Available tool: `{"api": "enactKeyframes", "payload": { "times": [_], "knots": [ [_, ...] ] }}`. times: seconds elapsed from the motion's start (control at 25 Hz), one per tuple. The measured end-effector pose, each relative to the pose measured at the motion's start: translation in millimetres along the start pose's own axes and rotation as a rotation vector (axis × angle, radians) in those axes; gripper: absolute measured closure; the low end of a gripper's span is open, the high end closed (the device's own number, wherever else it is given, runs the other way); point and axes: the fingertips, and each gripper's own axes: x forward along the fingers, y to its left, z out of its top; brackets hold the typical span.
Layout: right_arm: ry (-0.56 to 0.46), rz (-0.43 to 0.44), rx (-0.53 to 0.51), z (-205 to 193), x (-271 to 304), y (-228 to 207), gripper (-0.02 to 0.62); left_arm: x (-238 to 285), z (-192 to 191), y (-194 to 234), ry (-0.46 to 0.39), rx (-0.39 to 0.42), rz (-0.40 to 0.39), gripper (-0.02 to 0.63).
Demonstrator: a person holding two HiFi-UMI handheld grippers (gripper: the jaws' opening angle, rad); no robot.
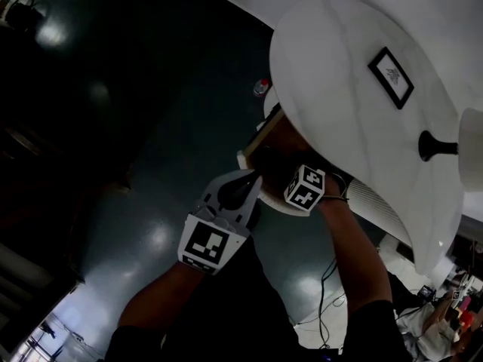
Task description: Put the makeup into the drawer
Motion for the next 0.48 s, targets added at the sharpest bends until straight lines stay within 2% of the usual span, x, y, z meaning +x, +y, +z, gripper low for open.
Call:
{"api": "enactKeyframes", "payload": {
  "times": [0.16,0.32,0.48],
  "knots": [
    [-0.072,-0.013,0.056,16.4,-31.4,4.6,0.374,-6.3,15.4,-9.2,0.004,0.007,-0.015,0.597],
    [-0.129,-0.046,0.074,32.1,-61.5,16.0,0.374,-17.0,30.7,-21.3,0.016,0.047,-0.035,0.597],
    [-0.132,-0.116,0.071,36.1,-91.0,20.2,0.379,-28.9,45.9,-31.5,0.019,0.070,-0.047,0.597]
  ]
}}
